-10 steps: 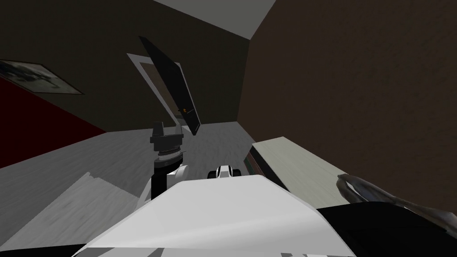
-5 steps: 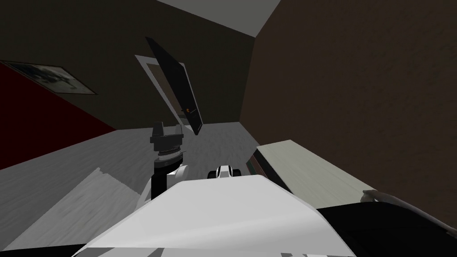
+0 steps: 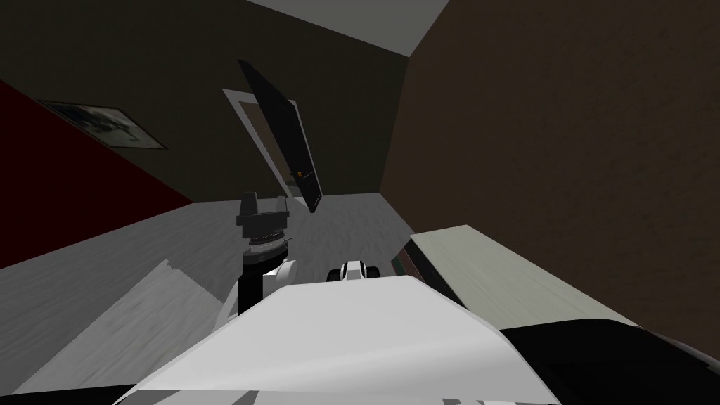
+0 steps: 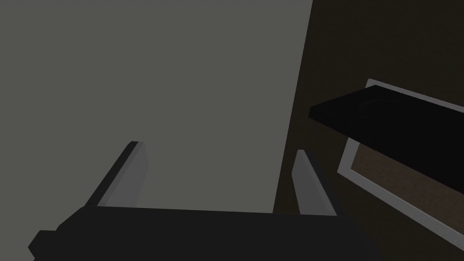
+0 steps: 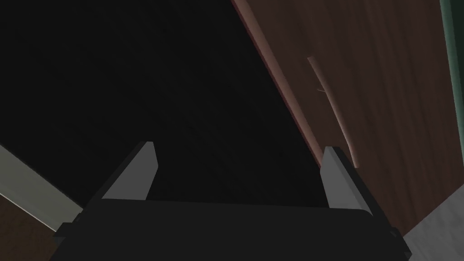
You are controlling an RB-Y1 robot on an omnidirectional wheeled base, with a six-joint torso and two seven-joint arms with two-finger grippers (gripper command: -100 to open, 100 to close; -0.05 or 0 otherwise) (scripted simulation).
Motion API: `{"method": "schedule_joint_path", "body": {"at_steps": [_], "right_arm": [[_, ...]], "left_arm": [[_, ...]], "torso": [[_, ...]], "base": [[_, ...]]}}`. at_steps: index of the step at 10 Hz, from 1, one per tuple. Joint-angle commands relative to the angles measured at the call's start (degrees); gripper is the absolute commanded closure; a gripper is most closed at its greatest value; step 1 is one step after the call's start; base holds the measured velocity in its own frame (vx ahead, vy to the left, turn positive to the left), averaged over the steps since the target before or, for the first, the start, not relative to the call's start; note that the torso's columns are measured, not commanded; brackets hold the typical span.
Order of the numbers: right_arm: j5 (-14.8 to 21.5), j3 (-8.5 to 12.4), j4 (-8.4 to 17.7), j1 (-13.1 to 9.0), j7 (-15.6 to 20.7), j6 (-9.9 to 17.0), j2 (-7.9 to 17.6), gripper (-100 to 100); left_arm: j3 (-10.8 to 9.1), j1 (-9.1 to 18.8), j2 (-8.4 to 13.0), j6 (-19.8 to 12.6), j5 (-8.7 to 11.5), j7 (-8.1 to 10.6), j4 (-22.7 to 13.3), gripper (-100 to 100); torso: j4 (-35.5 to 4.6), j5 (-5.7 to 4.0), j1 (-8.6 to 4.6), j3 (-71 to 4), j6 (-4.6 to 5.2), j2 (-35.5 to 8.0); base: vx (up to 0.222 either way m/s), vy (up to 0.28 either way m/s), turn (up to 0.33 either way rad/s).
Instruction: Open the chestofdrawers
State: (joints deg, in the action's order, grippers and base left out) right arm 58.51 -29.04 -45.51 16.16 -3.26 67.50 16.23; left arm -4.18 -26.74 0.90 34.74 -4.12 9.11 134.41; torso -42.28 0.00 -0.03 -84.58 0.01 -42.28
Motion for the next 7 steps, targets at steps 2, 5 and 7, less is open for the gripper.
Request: {"method": "schedule_joint_path", "body": {"at_steps": [2, 5, 7], "right_arm": [[1.43, -0.42, 4.17, 0.09, 0.87, 5.3, 0.94, -100], [2.05, -0.61, 6.16, -0.02, 1.11, 7.69, 1.35, -100], [3.14, -0.95, 9.5, -0.19, 1.51, 11.23, 2.18, -100]], "left_arm": [[0.0, 0.0, 0.0, 0.0, 0.0, 0.0, 0.0, 0], [0.0, 0.0, 0.0, 0.0, 0.0, 0.0, 0.0, 0], [0.0, 0.0, 0.0, 0.0, 0.0, 0.0, 0.0, 0]], "torso": [[-0.01, -0.01, 0.0, 0.02, 0.0, -0.03], [-0.01, 0.0, 0.01, 0.01, -0.01, 0.0], [-0.01, 0.0, 0.0, 0.02, -0.01, -0.02]], "base": [[0.057, 0.035, 0.061], [0.053, 0.028, 0.042], [0.056, 0.028, 0.072]]}}
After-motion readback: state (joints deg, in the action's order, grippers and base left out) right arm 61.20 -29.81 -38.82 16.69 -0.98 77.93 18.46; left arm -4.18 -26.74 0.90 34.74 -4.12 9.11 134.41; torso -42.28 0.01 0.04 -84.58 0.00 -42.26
